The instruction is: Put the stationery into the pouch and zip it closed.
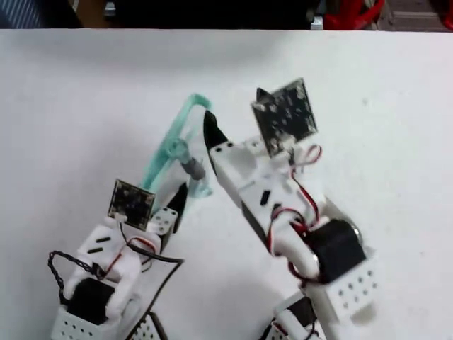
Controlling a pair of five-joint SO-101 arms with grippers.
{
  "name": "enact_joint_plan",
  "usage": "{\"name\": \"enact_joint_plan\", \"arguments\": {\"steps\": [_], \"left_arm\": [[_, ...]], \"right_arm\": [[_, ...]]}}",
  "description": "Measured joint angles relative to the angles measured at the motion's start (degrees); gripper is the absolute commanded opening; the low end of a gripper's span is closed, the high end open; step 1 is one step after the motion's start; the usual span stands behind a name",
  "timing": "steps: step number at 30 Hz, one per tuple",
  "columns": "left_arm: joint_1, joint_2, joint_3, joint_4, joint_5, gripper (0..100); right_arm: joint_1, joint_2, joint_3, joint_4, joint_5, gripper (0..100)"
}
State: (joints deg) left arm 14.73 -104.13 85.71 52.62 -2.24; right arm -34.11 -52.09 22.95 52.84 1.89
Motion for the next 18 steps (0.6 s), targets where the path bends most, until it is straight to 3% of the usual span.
{"name": "enact_joint_plan", "arguments": {"steps": [7, 10, 13, 18], "left_arm": [[0.00, 0.00, 0.00, 0.00, 0.00, 15], [0.00, 0.00, 0.00, 0.00, 0.00, 15], [0.00, 0.00, 0.00, 0.00, 0.00, 14], [-2.81, 0.00, 0.00, -0.44, 0.00, 14]], "right_arm": [[4.57, -2.81, -2.02, 10.90, 0.79, 25.4], [4.57, -2.20, -2.37, 19.25, 8.00, 25.4], [0.18, -1.93, 2.81, 27.96, 18.46, 24.4], [-3.08, -1.93, 22.95, 23.21, 24.44, 8.0]]}}
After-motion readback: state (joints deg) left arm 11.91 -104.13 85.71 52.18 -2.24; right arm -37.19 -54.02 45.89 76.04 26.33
